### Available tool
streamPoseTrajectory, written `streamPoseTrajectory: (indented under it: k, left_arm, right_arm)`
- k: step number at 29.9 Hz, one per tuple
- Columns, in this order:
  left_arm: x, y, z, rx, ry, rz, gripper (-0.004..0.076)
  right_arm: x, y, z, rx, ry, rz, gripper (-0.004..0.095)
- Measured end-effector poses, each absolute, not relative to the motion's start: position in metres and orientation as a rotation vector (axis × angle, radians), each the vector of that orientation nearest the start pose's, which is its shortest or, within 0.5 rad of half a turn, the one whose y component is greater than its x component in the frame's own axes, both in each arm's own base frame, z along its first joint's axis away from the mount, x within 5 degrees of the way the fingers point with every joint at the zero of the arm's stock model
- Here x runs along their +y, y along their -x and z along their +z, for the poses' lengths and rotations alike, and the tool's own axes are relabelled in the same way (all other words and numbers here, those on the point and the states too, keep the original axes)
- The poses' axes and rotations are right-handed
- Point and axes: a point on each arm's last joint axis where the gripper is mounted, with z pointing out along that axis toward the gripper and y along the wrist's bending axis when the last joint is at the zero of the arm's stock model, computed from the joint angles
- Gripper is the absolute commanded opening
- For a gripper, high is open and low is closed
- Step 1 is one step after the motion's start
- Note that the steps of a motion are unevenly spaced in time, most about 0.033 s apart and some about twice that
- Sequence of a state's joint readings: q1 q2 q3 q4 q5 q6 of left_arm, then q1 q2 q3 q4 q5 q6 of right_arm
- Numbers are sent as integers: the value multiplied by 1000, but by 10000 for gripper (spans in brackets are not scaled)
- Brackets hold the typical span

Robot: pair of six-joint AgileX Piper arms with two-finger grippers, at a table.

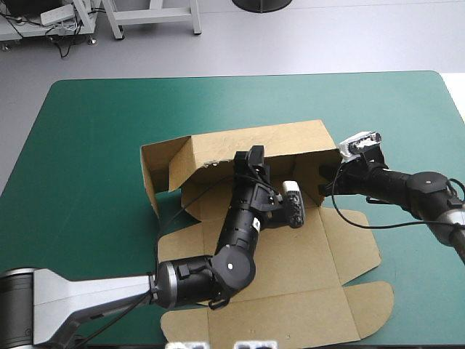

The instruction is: Fold the box

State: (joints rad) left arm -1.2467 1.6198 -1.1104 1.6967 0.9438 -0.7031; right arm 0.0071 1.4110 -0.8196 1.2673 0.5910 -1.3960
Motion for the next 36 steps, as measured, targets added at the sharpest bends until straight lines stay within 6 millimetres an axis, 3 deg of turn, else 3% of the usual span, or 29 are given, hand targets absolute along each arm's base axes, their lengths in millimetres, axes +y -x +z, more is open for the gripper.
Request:
streamPoseTrajectory:
  k: [5,8,10,12,16,21,26,29,33,36]
  left_arm:
    - [-309,-160,319,1250,-1182,709,151]
    - [-303,-161,341,1295,-1057,641,-11]
    - [-294,-164,361,1324,-953,571,7]
    - [-280,-170,386,1356,-835,494,12]
    - [-229,-195,436,1489,-579,326,12]
    - [-156,-225,469,1638,-303,182,12]
    - [-86,-241,474,1770,-98,134,13]
    - [-49,-250,466,1885,11,110,13]
    - [-15,-258,447,2067,84,-38,13]
    - [3,-263,429,2196,99,-164,13]
  right_arm:
    - [51,-282,256,2146,488,546,0]
    - [51,-281,257,2150,476,558,0]
    - [51,-281,256,2155,464,565,0]
    - [51,-281,258,2162,442,575,0]
    - [51,-275,265,2193,403,598,0]
    - [50,-274,279,2278,385,616,0]
    - [49,-277,305,2361,375,625,0]
    - [48,-281,324,2404,374,616,0]
    - [48,-293,340,2488,378,629,0]
    - [48,-310,337,2578,389,657,0]
